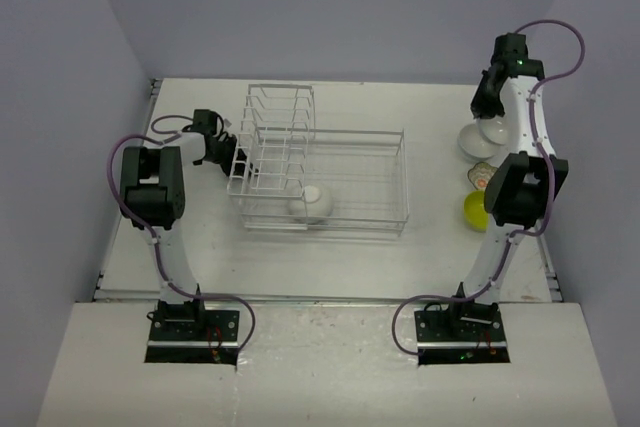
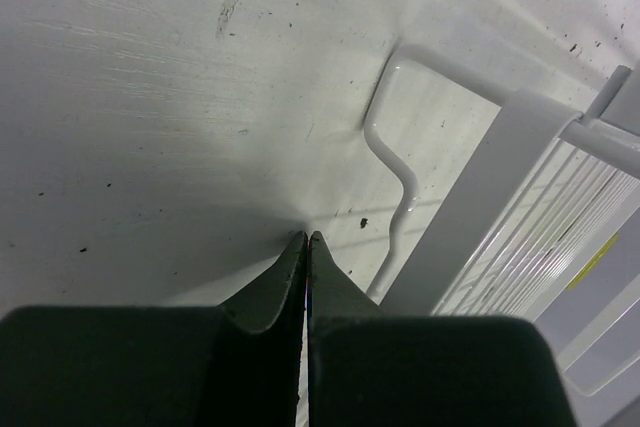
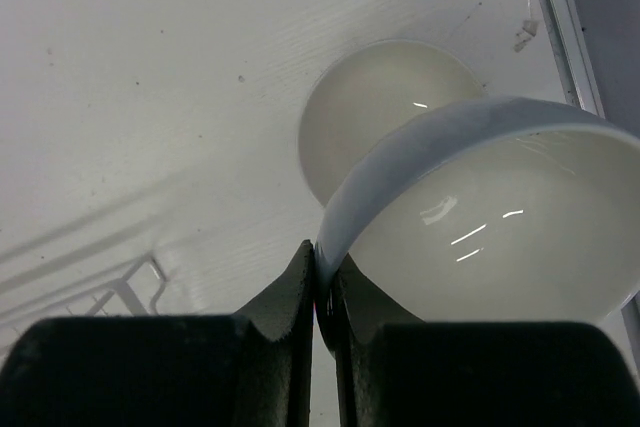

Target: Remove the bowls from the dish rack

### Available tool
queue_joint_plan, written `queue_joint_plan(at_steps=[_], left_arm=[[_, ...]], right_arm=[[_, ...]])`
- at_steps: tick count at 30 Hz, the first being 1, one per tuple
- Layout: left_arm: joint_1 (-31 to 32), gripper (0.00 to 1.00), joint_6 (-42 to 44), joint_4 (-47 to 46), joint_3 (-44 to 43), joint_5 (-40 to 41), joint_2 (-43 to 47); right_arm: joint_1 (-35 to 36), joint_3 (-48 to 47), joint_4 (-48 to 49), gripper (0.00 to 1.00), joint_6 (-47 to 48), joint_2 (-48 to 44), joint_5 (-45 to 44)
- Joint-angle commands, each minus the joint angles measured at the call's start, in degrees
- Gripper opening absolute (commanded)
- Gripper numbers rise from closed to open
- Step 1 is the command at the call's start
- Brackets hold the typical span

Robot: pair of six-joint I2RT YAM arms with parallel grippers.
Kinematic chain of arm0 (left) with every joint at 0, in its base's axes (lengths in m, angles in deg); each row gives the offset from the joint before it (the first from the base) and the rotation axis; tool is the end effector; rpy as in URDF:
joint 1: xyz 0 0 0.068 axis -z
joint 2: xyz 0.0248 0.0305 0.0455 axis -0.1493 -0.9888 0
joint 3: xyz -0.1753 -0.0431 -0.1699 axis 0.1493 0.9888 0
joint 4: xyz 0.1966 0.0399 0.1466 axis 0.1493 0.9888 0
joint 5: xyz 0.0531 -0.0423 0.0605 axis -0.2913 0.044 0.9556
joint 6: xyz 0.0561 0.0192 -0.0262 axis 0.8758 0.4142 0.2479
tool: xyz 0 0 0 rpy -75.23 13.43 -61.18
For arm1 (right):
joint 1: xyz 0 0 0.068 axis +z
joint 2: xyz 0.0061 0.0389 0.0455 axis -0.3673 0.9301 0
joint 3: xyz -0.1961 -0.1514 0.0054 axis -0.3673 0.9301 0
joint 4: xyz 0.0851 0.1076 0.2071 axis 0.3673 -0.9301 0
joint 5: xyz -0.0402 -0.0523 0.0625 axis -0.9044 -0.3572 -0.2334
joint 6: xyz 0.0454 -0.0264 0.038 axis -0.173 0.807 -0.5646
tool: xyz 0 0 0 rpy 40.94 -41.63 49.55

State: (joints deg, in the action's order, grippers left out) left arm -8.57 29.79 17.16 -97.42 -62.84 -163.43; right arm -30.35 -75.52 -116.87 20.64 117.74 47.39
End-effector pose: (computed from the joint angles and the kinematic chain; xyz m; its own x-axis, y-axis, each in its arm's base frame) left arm 0.3898 -0.0255 0.1037 -0.8534 -0.5188 -0.0496 -0.3851 0.6919 -0.6108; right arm 0.4267 -0.0723 0.2928 -0.7187 0.3971 -0.5708 0.4439 0.8939 0.0629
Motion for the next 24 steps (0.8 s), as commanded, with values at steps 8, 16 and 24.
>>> queue_joint_plan(at_steps=[8,16,24], left_arm=[[-0.01,0.00,-0.91,-2.61,-0.43,-2.30,-1.16],[-0.01,0.00,-1.17,-2.35,-1.57,-2.57,-1.69],[-0.01,0.00,-0.82,-1.56,-2.45,-2.48,-2.04]], right_arm=[[0.54,-0.17,2.48,0.00,2.30,3.21,-1.94],[0.62,0.12,4.16,0.00,3.79,6.28,-0.71],[0.80,-2.35,4.68,0.00,4.23,10.50,1.84]])
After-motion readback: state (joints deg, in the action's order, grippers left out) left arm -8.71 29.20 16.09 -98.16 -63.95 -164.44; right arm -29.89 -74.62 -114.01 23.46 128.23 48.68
